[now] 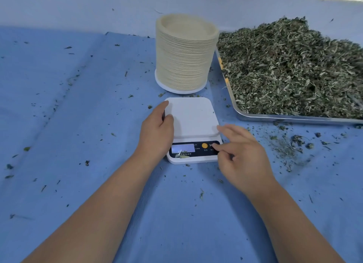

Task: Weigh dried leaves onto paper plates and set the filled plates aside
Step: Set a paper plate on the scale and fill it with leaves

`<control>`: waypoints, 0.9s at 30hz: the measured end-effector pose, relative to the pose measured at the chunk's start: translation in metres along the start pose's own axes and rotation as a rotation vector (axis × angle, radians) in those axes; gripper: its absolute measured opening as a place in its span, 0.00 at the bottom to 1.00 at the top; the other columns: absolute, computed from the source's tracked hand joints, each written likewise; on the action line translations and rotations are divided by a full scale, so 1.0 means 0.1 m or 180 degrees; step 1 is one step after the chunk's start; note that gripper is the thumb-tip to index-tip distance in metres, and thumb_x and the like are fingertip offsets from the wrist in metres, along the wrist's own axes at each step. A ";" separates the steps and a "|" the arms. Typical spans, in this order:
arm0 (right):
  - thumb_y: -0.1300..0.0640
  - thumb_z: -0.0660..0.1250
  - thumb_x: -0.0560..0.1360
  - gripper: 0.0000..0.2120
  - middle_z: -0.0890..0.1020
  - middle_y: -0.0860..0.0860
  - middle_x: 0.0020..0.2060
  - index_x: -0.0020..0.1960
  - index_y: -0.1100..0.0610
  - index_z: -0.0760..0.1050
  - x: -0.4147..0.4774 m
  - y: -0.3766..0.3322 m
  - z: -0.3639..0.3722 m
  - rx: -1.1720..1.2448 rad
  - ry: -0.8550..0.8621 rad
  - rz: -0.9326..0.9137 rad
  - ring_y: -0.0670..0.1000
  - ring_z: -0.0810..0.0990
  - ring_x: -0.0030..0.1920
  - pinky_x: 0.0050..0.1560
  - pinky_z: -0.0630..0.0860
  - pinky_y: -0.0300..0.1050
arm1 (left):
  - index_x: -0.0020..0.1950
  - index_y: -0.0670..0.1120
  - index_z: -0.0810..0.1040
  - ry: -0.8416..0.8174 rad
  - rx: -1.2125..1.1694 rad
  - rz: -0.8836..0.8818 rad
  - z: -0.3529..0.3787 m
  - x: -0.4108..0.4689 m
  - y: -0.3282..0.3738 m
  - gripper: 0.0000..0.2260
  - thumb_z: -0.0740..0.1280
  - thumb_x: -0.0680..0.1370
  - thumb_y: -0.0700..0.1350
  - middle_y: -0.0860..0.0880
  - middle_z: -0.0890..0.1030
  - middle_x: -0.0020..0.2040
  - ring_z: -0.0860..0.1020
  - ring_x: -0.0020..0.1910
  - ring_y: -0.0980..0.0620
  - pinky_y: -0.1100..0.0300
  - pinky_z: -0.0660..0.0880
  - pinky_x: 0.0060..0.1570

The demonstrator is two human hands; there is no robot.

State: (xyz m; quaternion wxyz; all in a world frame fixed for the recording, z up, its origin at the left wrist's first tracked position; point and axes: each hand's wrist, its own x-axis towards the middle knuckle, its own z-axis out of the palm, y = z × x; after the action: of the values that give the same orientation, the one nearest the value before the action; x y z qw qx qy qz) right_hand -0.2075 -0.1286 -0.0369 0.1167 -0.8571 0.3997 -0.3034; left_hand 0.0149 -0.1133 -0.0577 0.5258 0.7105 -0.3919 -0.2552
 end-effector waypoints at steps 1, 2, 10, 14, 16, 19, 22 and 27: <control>0.65 0.64 0.73 0.14 0.78 0.48 0.66 0.45 0.56 0.88 0.00 0.02 0.02 0.0114 -0.0015 0.0125 0.50 0.70 0.73 0.68 0.72 0.49 | 0.78 0.51 0.71 0.0003 0.0001 -0.0002 0.00 0.00 0.00 0.21 0.58 0.84 0.44 0.70 0.74 0.50 0.71 0.48 0.80 0.82 0.64 0.46; 0.66 0.65 0.74 0.13 0.75 0.46 0.68 0.43 0.55 0.88 0.00 0.05 0.04 0.0335 -0.0044 0.0329 0.45 0.66 0.75 0.71 0.67 0.46 | 0.78 0.51 0.71 0.0002 0.0011 0.0001 0.00 0.00 -0.01 0.21 0.58 0.84 0.44 0.70 0.74 0.50 0.71 0.48 0.80 0.81 0.64 0.47; 0.63 0.70 0.75 0.08 0.75 0.43 0.66 0.41 0.57 0.87 -0.02 0.19 0.05 0.0872 0.0038 0.0775 0.33 0.68 0.69 0.67 0.60 0.24 | 0.77 0.50 0.71 0.0038 0.0025 0.0010 -0.01 0.00 0.01 0.21 0.59 0.84 0.43 0.69 0.75 0.50 0.71 0.47 0.82 0.84 0.65 0.44; 0.69 0.70 0.74 0.11 0.76 0.42 0.63 0.45 0.56 0.87 -0.02 0.20 0.09 0.0609 0.0185 0.0486 0.46 0.73 0.71 0.71 0.66 0.36 | 0.77 0.51 0.70 0.0025 0.0168 0.0255 -0.04 -0.08 0.11 0.21 0.58 0.84 0.42 0.69 0.75 0.56 0.73 0.59 0.74 0.69 0.70 0.58; 0.70 0.70 0.72 0.13 0.76 0.43 0.63 0.46 0.56 0.87 -0.03 0.20 0.10 0.0596 0.0285 0.0422 0.47 0.74 0.70 0.71 0.67 0.41 | 0.80 0.49 0.66 0.0097 0.0511 0.0728 -0.06 -0.06 0.26 0.22 0.57 0.85 0.41 0.60 0.69 0.76 0.69 0.75 0.55 0.56 0.67 0.71; 0.71 0.69 0.72 0.14 0.78 0.43 0.63 0.45 0.54 0.87 -0.02 0.19 0.11 0.0656 0.0314 0.0499 0.44 0.74 0.69 0.71 0.65 0.33 | 0.81 0.42 0.62 0.0308 0.1342 0.1889 -0.10 0.17 0.62 0.24 0.56 0.84 0.38 0.45 0.55 0.84 0.57 0.82 0.46 0.61 0.61 0.72; 0.71 0.69 0.72 0.14 0.78 0.43 0.62 0.44 0.55 0.87 0.00 0.20 0.11 0.0648 0.0286 0.0524 0.43 0.74 0.68 0.69 0.63 0.27 | 0.82 0.38 0.58 0.0483 0.2114 0.2331 -0.07 0.59 1.04 0.28 0.54 0.81 0.31 0.42 0.53 0.84 0.50 0.83 0.44 0.64 0.62 0.65; 0.70 0.70 0.72 0.13 0.76 0.41 0.62 0.47 0.55 0.88 -0.01 0.23 0.11 0.0695 0.0226 0.0566 0.39 0.72 0.67 0.67 0.60 0.23 | 0.77 0.38 0.66 0.0018 0.3103 0.2102 0.04 1.19 1.47 0.23 0.54 0.81 0.31 0.42 0.62 0.81 0.50 0.83 0.43 0.46 0.66 0.74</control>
State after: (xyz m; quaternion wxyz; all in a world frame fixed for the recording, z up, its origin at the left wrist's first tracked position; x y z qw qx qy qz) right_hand -0.2149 -0.1434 -0.0560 0.2214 -0.7892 0.4425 -0.3636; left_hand 0.0366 -0.2344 0.0867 0.1911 0.7112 -0.6632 0.1336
